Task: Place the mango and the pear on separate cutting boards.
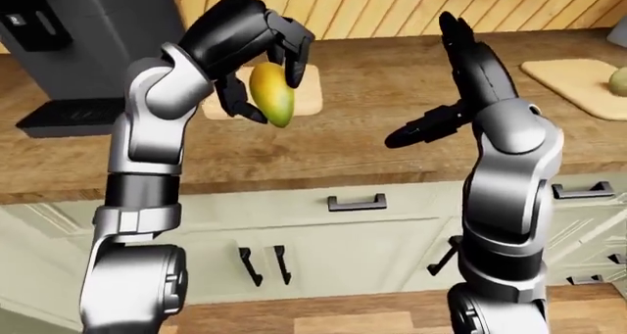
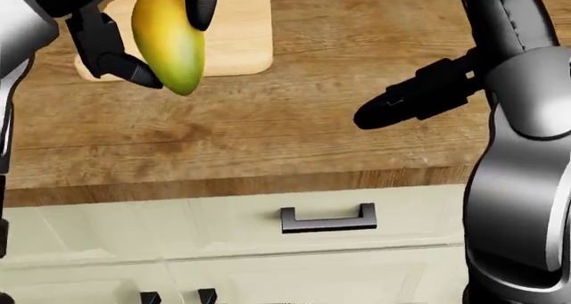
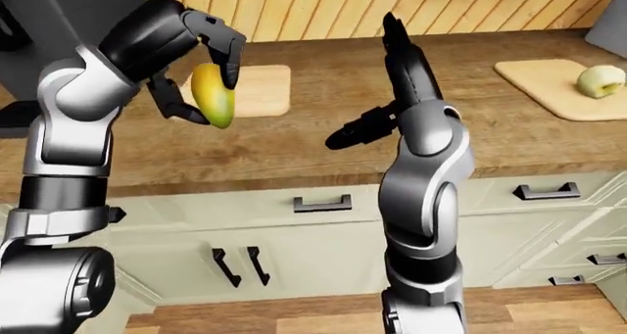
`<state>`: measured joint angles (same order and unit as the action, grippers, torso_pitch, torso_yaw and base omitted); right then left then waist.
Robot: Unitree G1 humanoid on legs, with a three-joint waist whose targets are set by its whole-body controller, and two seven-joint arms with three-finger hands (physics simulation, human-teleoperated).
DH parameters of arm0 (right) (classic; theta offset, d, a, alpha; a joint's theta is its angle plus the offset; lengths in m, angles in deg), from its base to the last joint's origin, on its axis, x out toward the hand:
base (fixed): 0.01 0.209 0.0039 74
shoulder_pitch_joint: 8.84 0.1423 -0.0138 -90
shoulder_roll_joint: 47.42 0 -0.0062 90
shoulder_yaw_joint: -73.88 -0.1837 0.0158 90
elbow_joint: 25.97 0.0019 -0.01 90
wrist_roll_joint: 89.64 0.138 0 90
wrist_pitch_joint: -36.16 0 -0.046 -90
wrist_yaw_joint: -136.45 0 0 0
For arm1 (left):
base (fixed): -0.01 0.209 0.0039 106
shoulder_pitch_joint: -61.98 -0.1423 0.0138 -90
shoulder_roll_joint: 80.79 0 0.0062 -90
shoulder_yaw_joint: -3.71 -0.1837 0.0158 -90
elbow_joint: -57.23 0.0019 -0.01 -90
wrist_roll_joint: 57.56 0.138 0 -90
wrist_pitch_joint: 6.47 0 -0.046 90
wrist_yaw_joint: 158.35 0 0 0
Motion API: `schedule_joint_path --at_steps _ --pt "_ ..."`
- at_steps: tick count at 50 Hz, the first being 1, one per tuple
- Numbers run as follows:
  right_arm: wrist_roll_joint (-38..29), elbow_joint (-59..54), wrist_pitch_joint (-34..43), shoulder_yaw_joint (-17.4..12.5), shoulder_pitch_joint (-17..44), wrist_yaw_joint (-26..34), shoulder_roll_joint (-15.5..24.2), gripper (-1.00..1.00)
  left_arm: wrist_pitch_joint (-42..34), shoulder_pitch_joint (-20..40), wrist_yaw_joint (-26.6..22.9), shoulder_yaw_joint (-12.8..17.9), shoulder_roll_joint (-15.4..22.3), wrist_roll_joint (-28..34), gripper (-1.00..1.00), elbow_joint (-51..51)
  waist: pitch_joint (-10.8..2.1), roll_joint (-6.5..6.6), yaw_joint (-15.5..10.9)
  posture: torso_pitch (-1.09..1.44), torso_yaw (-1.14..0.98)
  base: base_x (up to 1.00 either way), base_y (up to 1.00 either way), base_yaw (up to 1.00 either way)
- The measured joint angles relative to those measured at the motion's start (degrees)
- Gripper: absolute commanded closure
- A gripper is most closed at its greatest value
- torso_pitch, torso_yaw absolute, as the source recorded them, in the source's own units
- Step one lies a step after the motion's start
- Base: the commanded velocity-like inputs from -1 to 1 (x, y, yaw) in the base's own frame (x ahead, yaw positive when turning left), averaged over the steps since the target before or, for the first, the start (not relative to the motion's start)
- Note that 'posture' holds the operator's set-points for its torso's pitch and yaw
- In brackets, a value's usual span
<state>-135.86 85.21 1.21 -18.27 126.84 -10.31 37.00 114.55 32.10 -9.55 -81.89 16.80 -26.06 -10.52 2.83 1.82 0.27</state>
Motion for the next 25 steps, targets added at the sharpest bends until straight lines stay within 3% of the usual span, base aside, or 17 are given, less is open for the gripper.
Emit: schedule_joint_path --at_steps 1,5,10,15,19,21,24,25 --pt "0.0 0.3 -0.1 -0.1 0.4 -0.1 -0.1 -1.0 0.2 0.4 0.3 0.3 0.1 -0.2 1.0 -0.3 -0.19 0.46 0.3 0.0 0.0 0.0 0.0 0.0" --pt "0.6 0.7 0.1 0.0 -0.2 -0.3 -0.4 -1.0 0.2 -0.2 0.6 0.3 -0.1 -0.6 1.0 0.0 -0.07 -0.4 0.0 0.0 0.0 0.0 0.0 0.53" --pt "1.9 -0.3 -0.2 1.5 0.8 -0.5 -0.4 -1.0 -0.6 -1.1 0.1 1.8 0.9 0.0 1.0 0.6 0.07 -2.67 -1.0 0.0 0.0 0.0 0.04 0.12" --pt "2.0 0.2 -0.4 0.6 0.6 -1.3 0.4 -1.0 -0.2 -0.6 0.5 0.7 0.1 -0.2 1.0 0.2 -0.17 -1.84 -1.1 0.0 0.0 0.03 0.0 0.0" --pt "2.1 -0.4 -0.1 0.5 -0.6 -0.8 0.2 -1.0 0.1 -1.4 0.1 -0.3 -0.4 0.2 1.0 1.0 1.72 -0.06 -0.1 0.0 0.0 0.47 0.0 0.0" --pt "2.1 -0.1 -0.1 0.3 -0.6 -0.9 0.1 -1.0 0.2 -1.4 -0.1 -0.3 -0.3 0.1 1.0 0.4 1.56 0.58 0.3 0.0 0.0 0.51 0.0 0.0" --pt "2.0 0.4 -0.6 0.4 0.5 -1.2 0.2 -1.0 0.3 -0.5 0.3 0.6 0.2 -0.2 1.0 -0.3 0.7 2.63 0.4 0.0 0.0 0.51 0.0 0.0" --pt "2.0 0.8 -1.0 0.6 0.4 -1.4 -0.2 -1.0 0.3 -0.6 0.5 1.1 0.5 -0.4 1.0 -0.6 1.0 2.0 0.0 0.0 0.0 0.51 0.0 0.0"
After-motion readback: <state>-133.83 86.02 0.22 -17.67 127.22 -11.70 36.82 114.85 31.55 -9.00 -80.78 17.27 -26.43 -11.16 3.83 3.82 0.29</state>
